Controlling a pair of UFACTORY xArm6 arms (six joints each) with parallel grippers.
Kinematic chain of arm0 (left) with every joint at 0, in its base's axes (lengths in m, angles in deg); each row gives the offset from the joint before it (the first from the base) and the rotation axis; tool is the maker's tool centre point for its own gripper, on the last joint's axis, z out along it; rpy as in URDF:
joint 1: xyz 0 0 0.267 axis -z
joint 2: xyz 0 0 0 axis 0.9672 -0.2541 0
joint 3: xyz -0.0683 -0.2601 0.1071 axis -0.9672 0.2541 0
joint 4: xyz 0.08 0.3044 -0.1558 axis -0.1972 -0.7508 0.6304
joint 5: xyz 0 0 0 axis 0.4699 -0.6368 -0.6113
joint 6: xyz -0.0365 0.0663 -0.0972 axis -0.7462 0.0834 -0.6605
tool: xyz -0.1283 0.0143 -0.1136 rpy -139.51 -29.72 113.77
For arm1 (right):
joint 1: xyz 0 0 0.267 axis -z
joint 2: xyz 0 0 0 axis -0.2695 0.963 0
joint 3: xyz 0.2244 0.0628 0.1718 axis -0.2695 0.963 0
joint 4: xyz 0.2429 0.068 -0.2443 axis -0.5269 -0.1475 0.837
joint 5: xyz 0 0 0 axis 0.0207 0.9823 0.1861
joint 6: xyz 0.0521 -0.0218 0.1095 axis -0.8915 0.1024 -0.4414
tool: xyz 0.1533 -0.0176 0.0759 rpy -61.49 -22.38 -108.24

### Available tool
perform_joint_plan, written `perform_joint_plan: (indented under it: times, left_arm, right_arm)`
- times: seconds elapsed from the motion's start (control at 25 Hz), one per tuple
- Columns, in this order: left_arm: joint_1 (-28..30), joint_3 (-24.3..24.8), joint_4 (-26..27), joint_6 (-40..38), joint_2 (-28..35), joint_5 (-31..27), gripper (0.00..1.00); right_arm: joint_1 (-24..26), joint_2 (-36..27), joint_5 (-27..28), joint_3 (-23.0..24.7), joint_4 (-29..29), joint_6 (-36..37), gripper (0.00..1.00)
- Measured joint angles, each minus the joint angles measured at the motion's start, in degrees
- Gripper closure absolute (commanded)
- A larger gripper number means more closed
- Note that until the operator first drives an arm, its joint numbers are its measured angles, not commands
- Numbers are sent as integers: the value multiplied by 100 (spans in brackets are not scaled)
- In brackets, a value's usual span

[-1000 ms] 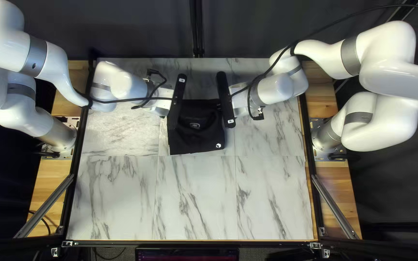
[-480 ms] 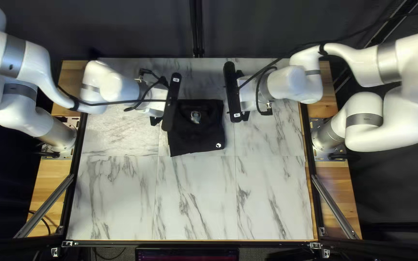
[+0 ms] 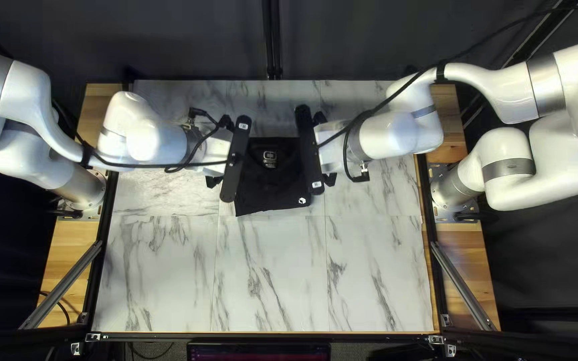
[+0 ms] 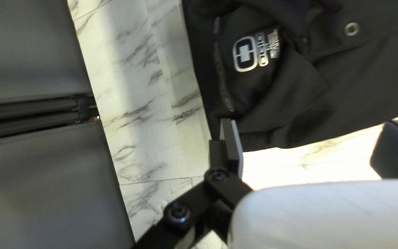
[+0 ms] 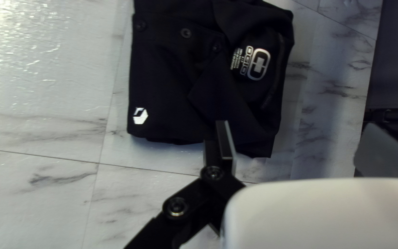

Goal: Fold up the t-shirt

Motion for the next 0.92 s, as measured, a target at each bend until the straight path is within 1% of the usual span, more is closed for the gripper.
perform_joint_plan:
  times: [0.08, 0.16, 0.2, 0.24, 0.36, 0.48, 0.6, 0.92]
  left_arm:
    - [-78, 11, 335, 391, 258, -226, 0]
    - [-207, -8, 758, 852, 581, -588, 0]
    - [-265, -37, 959, 1050, 745, -820, 0]
    - [-310, -79, 1126, 1206, 904, -1078, 0]
    - [-372, -284, 1464, 1459, 1386, -1874, 0]
    - [-308, -497, 1573, 1438, 1835, -2579, 0]
    - [-153, -614, 1494, 1229, 2144, -2993, 0]
    - [-137, -626, 1478, 1194, 2175, -3052, 0]
  right_arm:
    - [2, -426, 380, -13, -462, 398, 0]
    - [28, -953, 1000, -99, -1005, 861, 0]
    - [42, -1140, 1260, -154, -1177, 990, 0]
    - [61, -1397, 1653, -262, -1382, 1127, 0]
    - [84, -1954, 2561, -661, -1681, 1233, 0]
    - [43, -2373, 3256, -989, -1753, 1082, 0]
    - [-68, -2662, 3584, -1082, -1608, 781, 0]
    - [-82, -2696, 3636, -1092, -1577, 728, 0]
